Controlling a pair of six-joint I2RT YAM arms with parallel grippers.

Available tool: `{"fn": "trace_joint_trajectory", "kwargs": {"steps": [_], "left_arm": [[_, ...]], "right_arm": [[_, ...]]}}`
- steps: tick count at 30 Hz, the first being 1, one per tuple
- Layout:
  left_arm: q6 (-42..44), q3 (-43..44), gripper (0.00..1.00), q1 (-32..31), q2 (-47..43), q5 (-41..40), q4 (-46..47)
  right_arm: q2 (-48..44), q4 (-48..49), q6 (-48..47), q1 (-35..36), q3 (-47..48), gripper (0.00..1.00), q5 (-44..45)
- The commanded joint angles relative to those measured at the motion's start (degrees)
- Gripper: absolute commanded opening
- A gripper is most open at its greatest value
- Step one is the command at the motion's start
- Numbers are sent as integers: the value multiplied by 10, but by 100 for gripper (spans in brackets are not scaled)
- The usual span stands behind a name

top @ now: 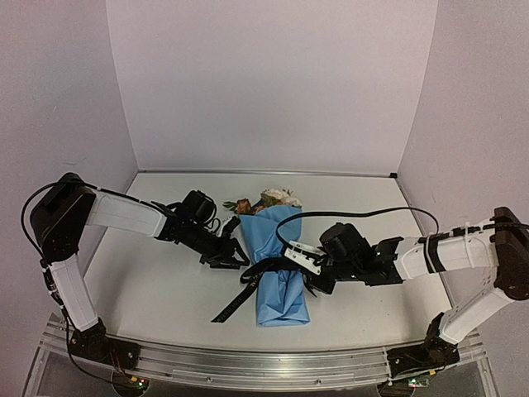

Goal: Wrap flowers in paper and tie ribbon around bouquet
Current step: Cross the half-tied ribbon over the folded bouquet.

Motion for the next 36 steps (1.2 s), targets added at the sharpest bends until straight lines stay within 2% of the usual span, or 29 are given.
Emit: {"fn": "trace_joint_trajectory", "kwargs": {"steps": [1, 12, 19, 29, 36], "left_arm": [[19, 34, 42, -6, 20, 12, -9], [38, 61, 42, -11, 35, 19, -21], [54, 77, 38, -24, 41, 28, -33], [69, 67, 38, -61, 53, 24, -11], [39, 54, 39, -69, 56, 8, 3]], "right_arm": [[-12, 13, 8, 3, 1, 0, -2], [-81, -55, 28, 3, -49, 0, 27], [-92, -121, 57, 4, -37, 0, 47], [-65, -111, 113, 15, -35, 0, 27], [-63, -111, 114, 16, -29, 0, 26]]}}
